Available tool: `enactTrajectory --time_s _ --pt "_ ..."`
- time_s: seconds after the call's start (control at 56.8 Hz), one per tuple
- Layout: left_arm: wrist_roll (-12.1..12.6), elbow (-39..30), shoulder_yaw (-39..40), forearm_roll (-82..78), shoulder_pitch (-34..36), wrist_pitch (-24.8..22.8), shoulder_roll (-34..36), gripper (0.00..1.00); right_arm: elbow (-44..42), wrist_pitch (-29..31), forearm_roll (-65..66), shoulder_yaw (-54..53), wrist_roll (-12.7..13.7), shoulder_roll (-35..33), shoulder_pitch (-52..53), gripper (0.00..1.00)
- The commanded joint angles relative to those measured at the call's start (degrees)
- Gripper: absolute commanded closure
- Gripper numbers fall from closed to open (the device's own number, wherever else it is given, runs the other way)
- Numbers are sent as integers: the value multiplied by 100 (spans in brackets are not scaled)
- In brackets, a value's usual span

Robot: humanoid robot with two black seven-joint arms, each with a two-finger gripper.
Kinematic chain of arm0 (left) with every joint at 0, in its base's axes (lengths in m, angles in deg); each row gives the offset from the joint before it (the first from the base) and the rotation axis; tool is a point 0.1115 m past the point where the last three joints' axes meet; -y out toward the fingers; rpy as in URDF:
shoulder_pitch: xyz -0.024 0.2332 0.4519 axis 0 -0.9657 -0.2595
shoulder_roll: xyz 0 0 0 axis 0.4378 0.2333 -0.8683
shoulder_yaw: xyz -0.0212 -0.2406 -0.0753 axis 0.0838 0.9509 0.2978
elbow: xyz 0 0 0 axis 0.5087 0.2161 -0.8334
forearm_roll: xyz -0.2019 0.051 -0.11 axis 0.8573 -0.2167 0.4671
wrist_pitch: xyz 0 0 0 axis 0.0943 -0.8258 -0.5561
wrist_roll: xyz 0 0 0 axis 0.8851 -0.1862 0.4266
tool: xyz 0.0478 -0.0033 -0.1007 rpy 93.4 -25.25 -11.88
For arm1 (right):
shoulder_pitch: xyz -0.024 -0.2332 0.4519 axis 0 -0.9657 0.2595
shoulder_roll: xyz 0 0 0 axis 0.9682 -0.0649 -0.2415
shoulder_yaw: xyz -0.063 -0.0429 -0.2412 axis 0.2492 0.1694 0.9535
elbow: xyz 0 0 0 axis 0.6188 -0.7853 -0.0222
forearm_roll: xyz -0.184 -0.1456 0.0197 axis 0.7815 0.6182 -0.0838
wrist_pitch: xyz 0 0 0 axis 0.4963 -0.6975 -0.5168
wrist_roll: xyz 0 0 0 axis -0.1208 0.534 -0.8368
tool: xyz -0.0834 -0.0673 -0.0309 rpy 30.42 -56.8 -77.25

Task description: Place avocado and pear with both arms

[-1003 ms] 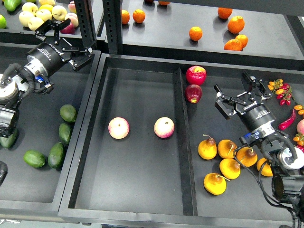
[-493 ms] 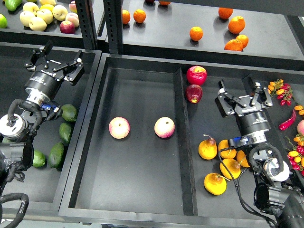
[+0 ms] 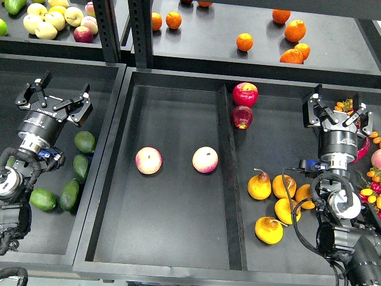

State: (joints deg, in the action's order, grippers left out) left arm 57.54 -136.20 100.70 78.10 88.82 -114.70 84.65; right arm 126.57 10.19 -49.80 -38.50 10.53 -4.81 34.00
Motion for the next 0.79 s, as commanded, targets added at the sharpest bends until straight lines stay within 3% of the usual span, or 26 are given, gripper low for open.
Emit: enactTrajectory --time_s 0.0,0.141,0.317,0.51,0.651,0.774 --pt "-6 -36 -9 -8 -219 1 0 1 -126 0 85 71 34 0 -71 1" --pt "30 -326 0 1 -597 1 0 1 -171 0 103 71 105 0 -97 1" --pt "-5 -765 -9 1 -1010 1 0 1 -390 0 243 62 790 0 -264 1" --pt "-76 -1029 -27 1 -1318 1 0 1 -276 0 243 -52 773 0 -493 1" --pt "-708 -1240 -114 -8 -1485 1 0 1 -136 0 270 -166 738 0 -546 1" --pt "-1016 -1451 -246 -8 -1626 1 0 1 -30 0 428 -166 729 0 -581 1"
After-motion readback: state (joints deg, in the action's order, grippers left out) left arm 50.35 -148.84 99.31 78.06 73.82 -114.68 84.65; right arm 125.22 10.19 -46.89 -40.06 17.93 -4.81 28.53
